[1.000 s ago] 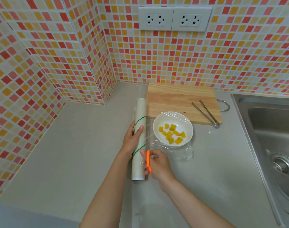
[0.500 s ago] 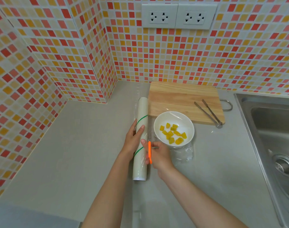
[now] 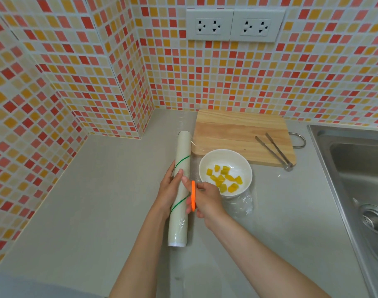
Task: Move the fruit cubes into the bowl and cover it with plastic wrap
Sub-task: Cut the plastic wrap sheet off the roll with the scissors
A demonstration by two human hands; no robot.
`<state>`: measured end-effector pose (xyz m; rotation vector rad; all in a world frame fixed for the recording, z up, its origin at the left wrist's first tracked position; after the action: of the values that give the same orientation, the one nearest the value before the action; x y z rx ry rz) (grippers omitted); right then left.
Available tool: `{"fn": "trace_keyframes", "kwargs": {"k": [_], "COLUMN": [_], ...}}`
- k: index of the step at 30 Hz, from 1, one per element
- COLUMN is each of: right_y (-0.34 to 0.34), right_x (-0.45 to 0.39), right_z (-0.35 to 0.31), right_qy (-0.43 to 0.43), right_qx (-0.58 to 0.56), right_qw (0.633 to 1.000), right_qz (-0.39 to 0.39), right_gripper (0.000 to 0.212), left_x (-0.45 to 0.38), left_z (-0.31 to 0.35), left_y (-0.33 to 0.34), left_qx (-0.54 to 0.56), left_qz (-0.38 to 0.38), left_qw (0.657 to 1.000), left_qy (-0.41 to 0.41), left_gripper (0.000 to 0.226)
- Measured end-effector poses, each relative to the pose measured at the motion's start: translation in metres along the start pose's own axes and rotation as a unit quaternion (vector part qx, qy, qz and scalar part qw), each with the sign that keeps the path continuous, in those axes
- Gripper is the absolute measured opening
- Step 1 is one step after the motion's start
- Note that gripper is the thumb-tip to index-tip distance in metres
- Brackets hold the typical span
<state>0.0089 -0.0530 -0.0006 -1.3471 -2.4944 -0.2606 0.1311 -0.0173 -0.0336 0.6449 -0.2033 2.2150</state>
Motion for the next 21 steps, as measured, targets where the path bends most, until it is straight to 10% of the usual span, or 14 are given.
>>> {"fn": "trace_keyframes", "kwargs": {"k": [21], "right_y": [0.01], "right_x": [-0.05], "right_z": [-0.028], "right_qy": [0.051], "right_qx": [-0.033], "right_qw": [0.998], "right_qz": [-0.033], "right_gripper": [0.042], "left_x": [0.012], "left_z": [0.013], "left_y": [-0.013], "left_qx": [0.003], "left_qz": [0.004], "left_qw": [1.0], "left_qy": [0.015], "left_gripper": [0.044]}}
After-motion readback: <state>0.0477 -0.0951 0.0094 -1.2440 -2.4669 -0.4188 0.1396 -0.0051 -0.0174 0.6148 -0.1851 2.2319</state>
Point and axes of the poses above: each hand's wrist, its own x-axis away from the middle knuckle, its own y-axis out of the palm, z = x × y, the point moved 9 cm from there along -x, towards the middle knuckle, and after that the axes turned 11 degrees about -y, right-handed, at the moved point
